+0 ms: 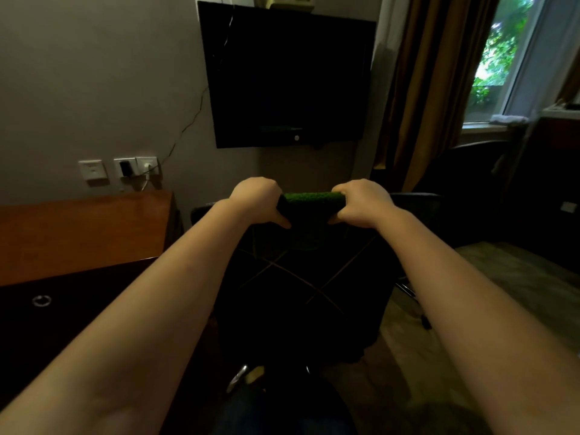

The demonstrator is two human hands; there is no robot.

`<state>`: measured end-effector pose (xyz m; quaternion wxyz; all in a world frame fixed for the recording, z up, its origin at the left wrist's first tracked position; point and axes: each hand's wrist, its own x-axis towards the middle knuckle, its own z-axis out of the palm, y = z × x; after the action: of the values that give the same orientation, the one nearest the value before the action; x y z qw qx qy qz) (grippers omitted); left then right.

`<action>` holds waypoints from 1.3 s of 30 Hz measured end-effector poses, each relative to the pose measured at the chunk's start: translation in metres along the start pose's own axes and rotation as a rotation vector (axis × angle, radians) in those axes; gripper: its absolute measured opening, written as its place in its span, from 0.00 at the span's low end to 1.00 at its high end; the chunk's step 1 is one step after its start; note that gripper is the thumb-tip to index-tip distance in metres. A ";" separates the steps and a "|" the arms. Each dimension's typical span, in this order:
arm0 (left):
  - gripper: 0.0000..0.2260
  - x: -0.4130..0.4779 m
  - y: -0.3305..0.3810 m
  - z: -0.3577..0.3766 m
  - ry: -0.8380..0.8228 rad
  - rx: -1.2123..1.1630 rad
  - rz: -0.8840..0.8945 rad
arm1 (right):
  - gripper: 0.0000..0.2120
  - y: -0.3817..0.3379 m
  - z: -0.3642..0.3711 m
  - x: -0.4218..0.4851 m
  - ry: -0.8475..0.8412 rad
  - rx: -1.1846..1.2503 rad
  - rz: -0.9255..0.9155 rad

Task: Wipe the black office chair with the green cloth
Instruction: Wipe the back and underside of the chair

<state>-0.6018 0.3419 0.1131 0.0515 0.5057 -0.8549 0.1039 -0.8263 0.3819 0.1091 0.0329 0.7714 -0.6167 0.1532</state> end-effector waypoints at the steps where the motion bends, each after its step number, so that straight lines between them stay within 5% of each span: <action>1: 0.23 0.000 0.000 -0.002 0.002 0.001 -0.007 | 0.21 0.000 -0.001 0.002 -0.010 0.014 0.004; 6: 0.22 -0.008 -0.002 -0.012 0.020 0.018 0.027 | 0.15 -0.002 -0.007 -0.004 0.002 0.049 -0.006; 21: 0.21 -0.036 0.019 -0.019 0.077 0.036 0.097 | 0.16 -0.007 -0.019 -0.057 0.062 -0.016 -0.050; 26: 0.22 -0.042 0.021 -0.016 0.136 -0.059 0.131 | 0.31 -0.003 -0.026 -0.066 -0.003 0.009 -0.109; 29: 0.40 -0.054 0.007 -0.023 0.070 -0.319 0.214 | 0.39 -0.009 -0.028 -0.067 -0.031 0.015 -0.127; 34: 0.45 -0.083 -0.034 -0.026 0.117 -0.358 0.116 | 0.32 -0.042 -0.007 -0.066 0.392 0.124 -0.149; 39: 0.35 -0.114 -0.062 -0.006 0.175 -0.390 -0.013 | 0.24 -0.085 0.026 -0.054 0.507 -0.045 -0.153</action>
<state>-0.4929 0.4115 0.1043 0.2231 0.4807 -0.8478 -0.0202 -0.7501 0.4468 0.0808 0.2148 0.7518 -0.5321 0.3249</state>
